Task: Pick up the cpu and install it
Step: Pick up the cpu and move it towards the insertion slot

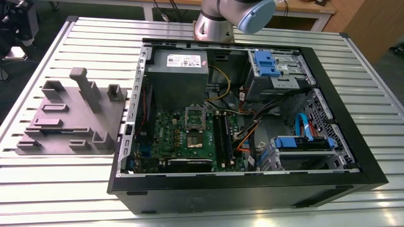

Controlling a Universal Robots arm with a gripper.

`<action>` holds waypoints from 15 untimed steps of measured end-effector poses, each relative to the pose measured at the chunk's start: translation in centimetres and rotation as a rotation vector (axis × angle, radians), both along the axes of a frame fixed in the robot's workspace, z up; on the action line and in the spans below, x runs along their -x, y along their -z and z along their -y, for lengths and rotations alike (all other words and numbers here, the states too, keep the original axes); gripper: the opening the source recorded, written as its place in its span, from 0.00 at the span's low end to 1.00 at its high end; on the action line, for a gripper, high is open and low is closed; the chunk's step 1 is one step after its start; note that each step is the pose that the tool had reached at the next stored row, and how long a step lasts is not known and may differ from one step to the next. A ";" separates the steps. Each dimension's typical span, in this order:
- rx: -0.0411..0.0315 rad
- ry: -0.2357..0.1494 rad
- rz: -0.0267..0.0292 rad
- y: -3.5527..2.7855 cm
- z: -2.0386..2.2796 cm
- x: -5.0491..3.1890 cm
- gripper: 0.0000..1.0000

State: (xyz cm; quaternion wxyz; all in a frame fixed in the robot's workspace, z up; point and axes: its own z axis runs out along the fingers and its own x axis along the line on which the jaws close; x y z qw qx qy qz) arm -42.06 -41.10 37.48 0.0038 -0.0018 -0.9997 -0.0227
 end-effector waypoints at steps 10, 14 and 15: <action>0.0000 0.000 -0.0001 0.00 0.00 -0.13 0.47; 0.0000 0.000 0.0001 0.00 0.00 -0.35 0.47; 0.0000 0.000 0.0000 0.00 0.00 -0.35 0.47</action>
